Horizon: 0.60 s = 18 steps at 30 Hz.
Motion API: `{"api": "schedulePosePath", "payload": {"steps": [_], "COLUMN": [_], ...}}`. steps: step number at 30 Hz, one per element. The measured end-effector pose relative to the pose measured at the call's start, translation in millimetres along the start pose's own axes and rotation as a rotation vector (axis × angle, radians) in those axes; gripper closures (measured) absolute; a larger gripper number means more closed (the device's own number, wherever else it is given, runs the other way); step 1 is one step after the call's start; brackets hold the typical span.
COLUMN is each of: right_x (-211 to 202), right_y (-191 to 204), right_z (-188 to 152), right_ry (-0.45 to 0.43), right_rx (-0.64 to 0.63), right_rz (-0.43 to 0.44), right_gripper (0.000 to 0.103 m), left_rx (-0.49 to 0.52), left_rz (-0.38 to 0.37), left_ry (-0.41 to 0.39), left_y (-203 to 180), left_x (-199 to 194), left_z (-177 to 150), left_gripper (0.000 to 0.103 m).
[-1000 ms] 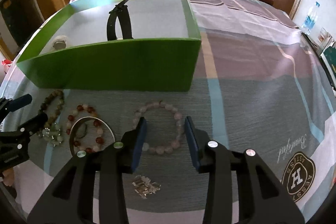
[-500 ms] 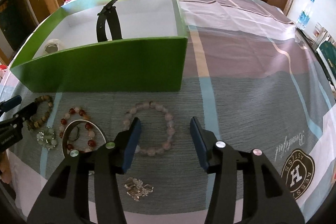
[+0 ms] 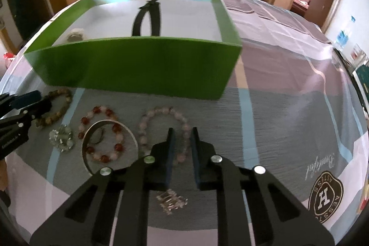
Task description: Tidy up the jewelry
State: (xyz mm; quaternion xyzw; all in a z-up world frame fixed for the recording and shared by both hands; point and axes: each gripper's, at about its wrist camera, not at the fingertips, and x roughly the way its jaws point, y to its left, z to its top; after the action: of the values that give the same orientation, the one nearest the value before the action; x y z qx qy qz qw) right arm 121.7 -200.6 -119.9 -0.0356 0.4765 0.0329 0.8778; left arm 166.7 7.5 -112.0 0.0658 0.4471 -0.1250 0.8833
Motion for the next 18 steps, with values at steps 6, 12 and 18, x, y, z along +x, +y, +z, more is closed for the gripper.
{"api": "schedulePosePath", "payload": {"steps": [6,12,18], "right_x": [0.9,2.5,2.1], "right_y": [-6.3,-6.0,2.0], "right_z": [1.5,1.7,-0.4], "right_ry": [0.005,-0.011,-0.017], "right_rx": [0.035,0.042,0.01], "right_rz": [0.016,-0.009,0.015], "right_gripper": [0.081,0.066,0.085], "left_rx": [0.06,0.023,0.027], "left_rz": [-0.037,-0.011,-0.003], "left_ry": [-0.004,-0.001,-0.005], "left_y": [-16.6,-10.3,-11.4], "left_x": [-2.6,1.7,0.4], "left_z": [-5.9,-2.7,-3.0], "left_gripper": [0.063,0.055,0.064]}}
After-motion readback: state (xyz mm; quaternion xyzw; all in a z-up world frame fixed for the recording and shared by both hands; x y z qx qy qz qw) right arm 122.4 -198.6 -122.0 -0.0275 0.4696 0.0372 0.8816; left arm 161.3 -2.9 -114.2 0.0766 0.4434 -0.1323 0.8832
